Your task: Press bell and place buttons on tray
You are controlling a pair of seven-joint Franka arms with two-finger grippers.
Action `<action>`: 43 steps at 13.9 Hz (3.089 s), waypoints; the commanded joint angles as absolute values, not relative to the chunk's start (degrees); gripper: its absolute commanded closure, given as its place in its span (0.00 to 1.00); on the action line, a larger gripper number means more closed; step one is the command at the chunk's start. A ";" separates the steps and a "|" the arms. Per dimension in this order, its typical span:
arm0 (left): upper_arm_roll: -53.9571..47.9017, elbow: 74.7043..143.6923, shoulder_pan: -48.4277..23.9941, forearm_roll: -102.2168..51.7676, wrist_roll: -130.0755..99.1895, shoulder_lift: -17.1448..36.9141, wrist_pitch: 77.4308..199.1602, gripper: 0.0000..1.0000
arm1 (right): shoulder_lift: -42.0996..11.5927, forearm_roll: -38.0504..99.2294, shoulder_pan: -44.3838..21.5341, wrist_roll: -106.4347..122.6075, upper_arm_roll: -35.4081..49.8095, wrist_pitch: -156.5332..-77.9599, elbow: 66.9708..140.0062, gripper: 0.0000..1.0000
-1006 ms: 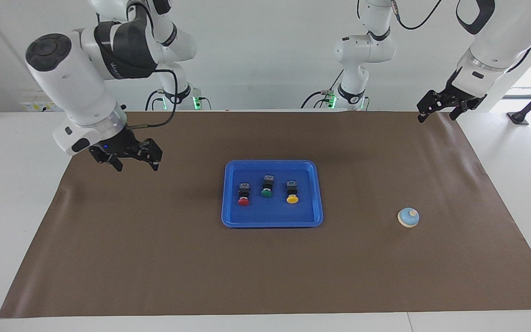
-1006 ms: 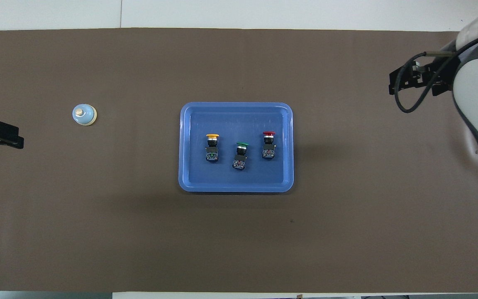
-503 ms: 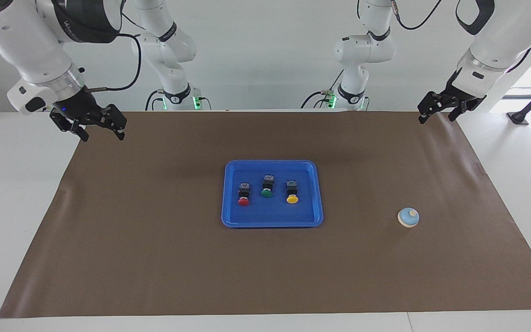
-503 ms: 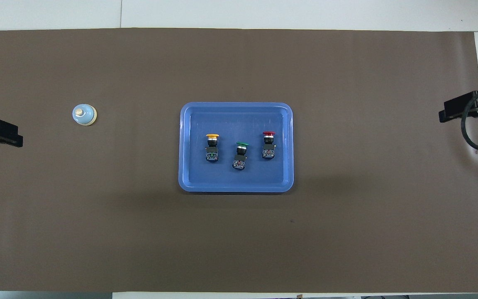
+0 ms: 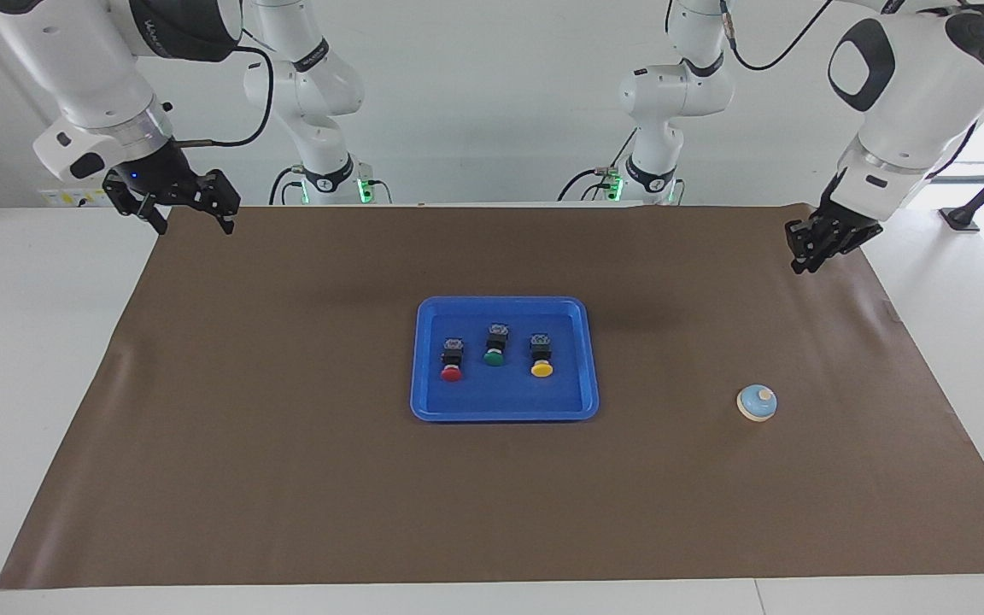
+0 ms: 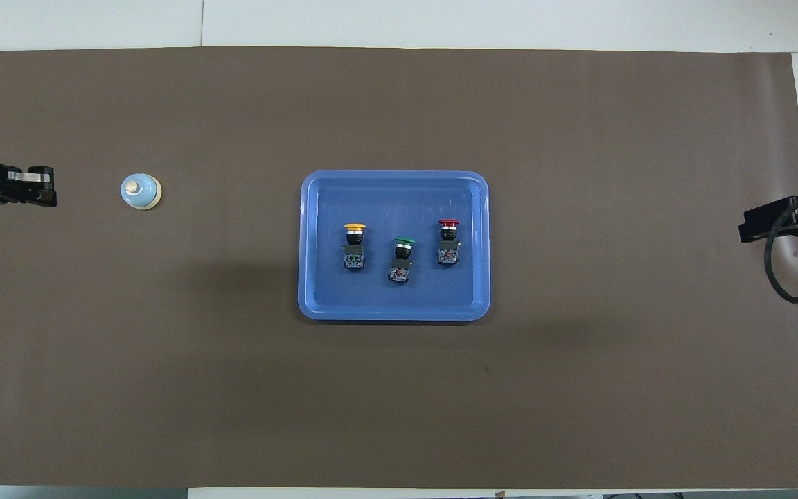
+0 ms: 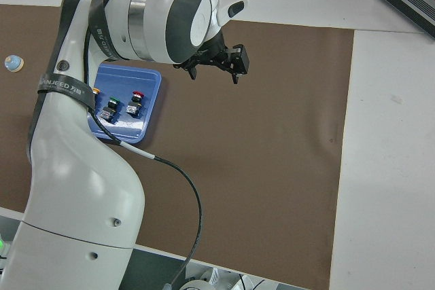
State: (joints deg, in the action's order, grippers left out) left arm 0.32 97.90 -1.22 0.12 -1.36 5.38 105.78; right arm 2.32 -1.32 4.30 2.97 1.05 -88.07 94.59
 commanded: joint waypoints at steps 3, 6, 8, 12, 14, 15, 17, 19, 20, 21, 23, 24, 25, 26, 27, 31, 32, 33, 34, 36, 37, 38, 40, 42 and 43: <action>0.61 96.32 -1.32 0.35 -1.58 15.98 115.30 1.00 | 1.85 -0.88 5.01 4.75 1.76 -88.60 94.22 0.00; 0.62 96.76 -1.32 0.26 -1.67 20.03 118.29 1.00 | 1.85 -0.70 4.75 4.66 1.58 -88.42 93.87 0.00; 0.53 97.82 -1.32 0.26 -1.93 20.92 119.26 1.00 | 1.93 -0.62 4.92 4.57 1.76 -88.24 93.87 0.00; 0.62 100.11 -0.97 0.26 -1.76 21.36 123.04 1.00 | 1.58 -0.62 4.92 4.57 1.58 -88.24 93.87 0.00; 0.62 100.28 -0.27 0.26 -1.58 21.97 124.10 1.00 | 1.76 -0.53 4.92 4.57 1.67 -88.24 93.87 0.00; 0.62 100.46 -0.18 0.26 -1.58 22.15 124.54 1.00 | 2.28 -0.44 4.57 4.48 1.67 -88.24 94.04 0.00; 0.62 102.47 -0.26 0.26 -1.67 22.76 127.59 1.00 | 2.55 -0.53 4.22 4.57 1.76 -88.42 94.48 0.00; 0.62 105.89 -0.44 0.26 -1.76 22.68 131.38 1.00 | 2.64 -0.53 4.13 4.48 2.19 -88.33 94.48 0.00; 0.62 106.60 -0.53 0.26 -1.76 22.68 132.27 1.00 | 2.64 -0.53 4.13 4.57 2.20 -88.16 94.48 0.00; 0.62 106.26 -0.44 0.26 -1.76 22.68 131.58 1.00 | 2.64 -0.61 4.48 4.57 2.20 -88.15 94.48 0.00; 0.62 105.04 -0.44 0.26 -1.76 22.33 129.22 1.00 | 2.64 -0.62 5.01 4.57 2.11 -88.07 94.48 0.00; 0.62 103.46 -0.27 0.26 -1.67 21.45 125.98 1.00 | 2.64 -0.53 5.01 4.57 2.11 -88.07 94.48 0.00; 0.62 101.71 -0.26 0.26 -1.67 19.44 121.95 1.00 | 2.64 -0.61 4.92 4.48 2.11 -88.07 94.48 0.00; 0.70 99.86 -0.18 0.26 -1.67 17.51 118.08 1.00 | 2.64 -0.62 4.75 4.57 2.11 -88.07 94.48 0.00; 0.70 98.36 -0.18 0.26 -1.67 15.23 114.73 0.96 | 2.64 -0.62 4.66 4.48 2.11 -88.07 94.48 0.00; 0.79 97.56 -0.26 0.26 -2.11 5.48 107.51 0.13 | 2.64 -0.61 4.66 4.57 2.11 -88.07 94.48 0.00; 0.79 97.47 -0.26 0.26 -2.37 3.10 105.40 0.00 | 2.64 -0.62 4.66 4.57 2.11 -88.07 94.48 0.00; 0.88 97.47 -0.26 0.26 -2.29 0.64 103.03 0.00 | 2.64 -0.62 4.66 4.57 2.11 -88.07 94.48 0.00; 0.88 97.38 -0.26 0.26 -2.37 -1.30 100.75 0.00 | 2.64 -0.62 4.66 4.57 2.11 -88.07 94.48 0.00; 0.88 97.56 -0.26 0.26 -2.02 -4.30 96.44 0.00 | 2.64 -0.62 4.66 4.57 2.11 -88.07 94.48 0.00; 0.88 97.47 -0.26 0.26 -1.93 -5.09 95.02 0.00 | 2.64 -0.62 4.66 4.48 2.11 -88.07 94.48 0.00; 0.88 97.38 -0.35 0.26 -2.19 -5.10 94.57 0.00 | 2.64 -0.62 4.66 4.48 2.11 -88.07 94.48 0.00; 0.70 97.38 -0.70 0.26 -1.94 -5.01 94.13 0.00 | 2.64 -0.62 4.66 4.57 2.11 -88.07 94.48 0.00; 0.62 97.64 -0.88 0.26 -1.76 -5.10 92.73 0.00 | 2.64 -0.62 4.66 4.48 2.11 -88.07 94.48 0.00; 0.62 97.73 -0.88 0.26 -1.76 -5.18 91.94 0.00 | 2.64 -0.62 4.66 4.48 2.11 -88.07 94.48 0.00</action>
State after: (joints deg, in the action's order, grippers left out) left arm 0.42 96.92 -0.46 0.08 -1.75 -4.58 93.63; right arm 2.17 -1.14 4.11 2.97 1.87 -88.13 94.33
